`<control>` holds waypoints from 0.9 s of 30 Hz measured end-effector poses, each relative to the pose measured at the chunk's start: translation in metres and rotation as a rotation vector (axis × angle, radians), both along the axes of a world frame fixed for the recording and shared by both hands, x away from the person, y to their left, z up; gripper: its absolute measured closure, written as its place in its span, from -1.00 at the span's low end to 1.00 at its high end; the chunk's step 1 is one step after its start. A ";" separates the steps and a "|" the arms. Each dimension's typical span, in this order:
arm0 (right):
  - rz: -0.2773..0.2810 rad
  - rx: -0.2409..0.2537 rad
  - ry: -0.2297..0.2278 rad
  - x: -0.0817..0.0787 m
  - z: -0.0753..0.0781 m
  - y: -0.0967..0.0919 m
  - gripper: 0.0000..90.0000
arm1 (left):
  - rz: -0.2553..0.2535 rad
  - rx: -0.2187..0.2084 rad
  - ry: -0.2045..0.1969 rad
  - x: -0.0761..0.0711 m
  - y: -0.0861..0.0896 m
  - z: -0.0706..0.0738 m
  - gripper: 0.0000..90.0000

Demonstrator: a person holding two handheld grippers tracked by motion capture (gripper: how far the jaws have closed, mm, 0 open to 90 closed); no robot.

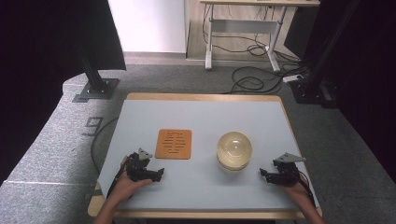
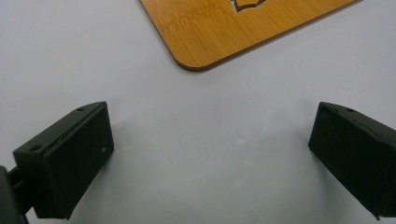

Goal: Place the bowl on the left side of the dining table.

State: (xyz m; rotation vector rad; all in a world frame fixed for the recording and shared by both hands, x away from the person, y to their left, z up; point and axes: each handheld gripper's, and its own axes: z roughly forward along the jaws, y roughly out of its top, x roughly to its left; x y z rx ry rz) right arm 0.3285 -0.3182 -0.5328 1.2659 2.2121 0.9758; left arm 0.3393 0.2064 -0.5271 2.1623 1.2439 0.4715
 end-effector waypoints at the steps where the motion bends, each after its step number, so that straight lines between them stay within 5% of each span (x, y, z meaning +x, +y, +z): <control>1: 0.000 0.000 0.000 0.000 0.000 0.000 -0.43 | 0.000 0.000 -0.001 0.000 0.000 0.000 -1.00; 27: -0.016 -0.009 0.002 0.001 0.000 0.000 -0.53 | 0.001 0.000 -0.001 0.000 0.000 0.000 -1.00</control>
